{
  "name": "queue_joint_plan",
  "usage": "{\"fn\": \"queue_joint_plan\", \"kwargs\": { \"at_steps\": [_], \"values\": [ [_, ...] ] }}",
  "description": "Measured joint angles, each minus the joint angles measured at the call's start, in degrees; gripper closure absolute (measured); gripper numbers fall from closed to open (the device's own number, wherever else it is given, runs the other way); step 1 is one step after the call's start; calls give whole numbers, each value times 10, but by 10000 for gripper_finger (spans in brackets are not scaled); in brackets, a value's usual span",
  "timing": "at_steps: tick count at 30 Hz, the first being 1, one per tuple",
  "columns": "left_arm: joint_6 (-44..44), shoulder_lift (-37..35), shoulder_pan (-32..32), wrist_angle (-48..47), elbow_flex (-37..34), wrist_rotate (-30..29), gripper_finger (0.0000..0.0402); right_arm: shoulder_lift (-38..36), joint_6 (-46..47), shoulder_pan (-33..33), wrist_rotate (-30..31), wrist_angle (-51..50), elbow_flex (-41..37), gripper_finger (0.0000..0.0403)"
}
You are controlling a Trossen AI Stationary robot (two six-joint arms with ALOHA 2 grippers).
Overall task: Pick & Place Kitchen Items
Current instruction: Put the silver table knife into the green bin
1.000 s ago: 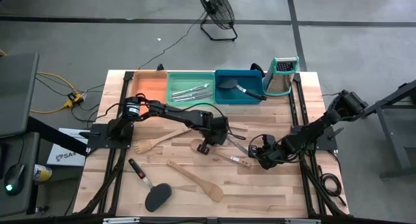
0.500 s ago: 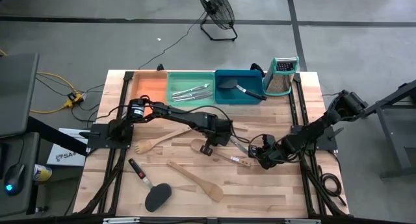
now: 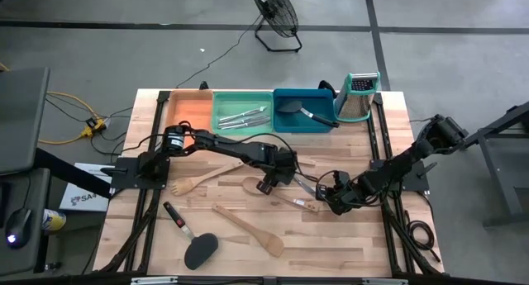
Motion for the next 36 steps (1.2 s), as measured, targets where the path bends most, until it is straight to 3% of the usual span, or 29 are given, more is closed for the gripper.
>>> {"fn": "queue_joint_plan", "kwargs": {
  "at_steps": [4,13,27,36],
  "values": [
    [4,0,0,-2,4,-13,171,5,0,0,0,-2,1,400],
    [28,0,8,21,9,-22,180,19,4,1,-6,12,1,400],
    [77,4,70,21,10,92,214,20,2,1,-16,24,0,400],
    [104,30,69,25,12,109,227,21,-2,1,-22,33,0,400]
  ]
}}
